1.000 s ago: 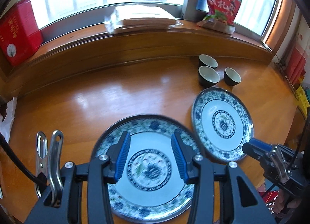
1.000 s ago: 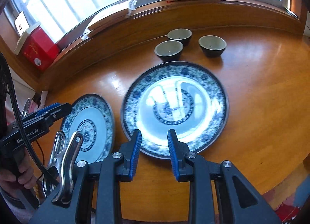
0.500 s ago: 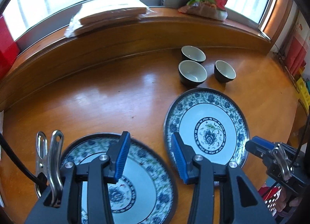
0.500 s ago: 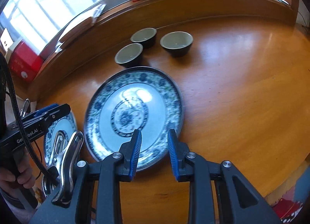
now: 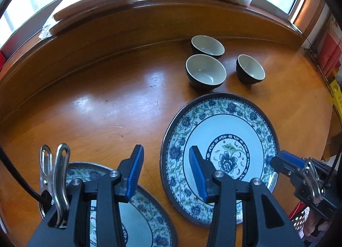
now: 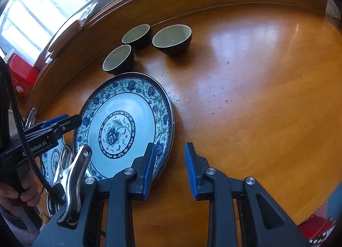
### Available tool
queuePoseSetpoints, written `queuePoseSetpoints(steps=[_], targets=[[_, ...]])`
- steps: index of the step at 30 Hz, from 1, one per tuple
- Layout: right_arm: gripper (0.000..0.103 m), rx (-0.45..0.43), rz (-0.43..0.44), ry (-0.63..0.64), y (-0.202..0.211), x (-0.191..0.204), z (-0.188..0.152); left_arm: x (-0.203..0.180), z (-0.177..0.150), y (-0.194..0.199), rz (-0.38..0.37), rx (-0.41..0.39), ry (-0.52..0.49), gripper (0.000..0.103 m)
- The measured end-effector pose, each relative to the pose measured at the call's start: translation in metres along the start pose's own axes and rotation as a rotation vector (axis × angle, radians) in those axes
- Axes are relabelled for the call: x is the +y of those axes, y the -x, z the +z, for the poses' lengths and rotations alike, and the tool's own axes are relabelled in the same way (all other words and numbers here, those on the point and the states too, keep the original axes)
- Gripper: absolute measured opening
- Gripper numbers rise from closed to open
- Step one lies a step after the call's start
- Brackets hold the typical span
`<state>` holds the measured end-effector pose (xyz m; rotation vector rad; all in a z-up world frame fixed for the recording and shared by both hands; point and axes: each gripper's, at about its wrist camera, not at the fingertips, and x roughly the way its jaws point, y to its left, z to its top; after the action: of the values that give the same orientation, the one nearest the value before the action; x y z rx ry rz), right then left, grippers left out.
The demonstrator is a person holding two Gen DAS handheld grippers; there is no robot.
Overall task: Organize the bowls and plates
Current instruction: 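Hold the plate rim with the left tool beside the placed plate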
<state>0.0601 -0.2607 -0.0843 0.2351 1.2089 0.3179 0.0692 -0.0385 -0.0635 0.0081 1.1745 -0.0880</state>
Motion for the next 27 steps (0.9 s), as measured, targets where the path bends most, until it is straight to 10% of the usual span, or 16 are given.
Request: queuePoseSetpoints(steps=[27], targets=[[0.028, -0.013, 0.033, 0.091, -0.013, 0.016, 0.005, -0.022, -0.004, -0.025, 0.003, 0.026, 0.005, 0.046]])
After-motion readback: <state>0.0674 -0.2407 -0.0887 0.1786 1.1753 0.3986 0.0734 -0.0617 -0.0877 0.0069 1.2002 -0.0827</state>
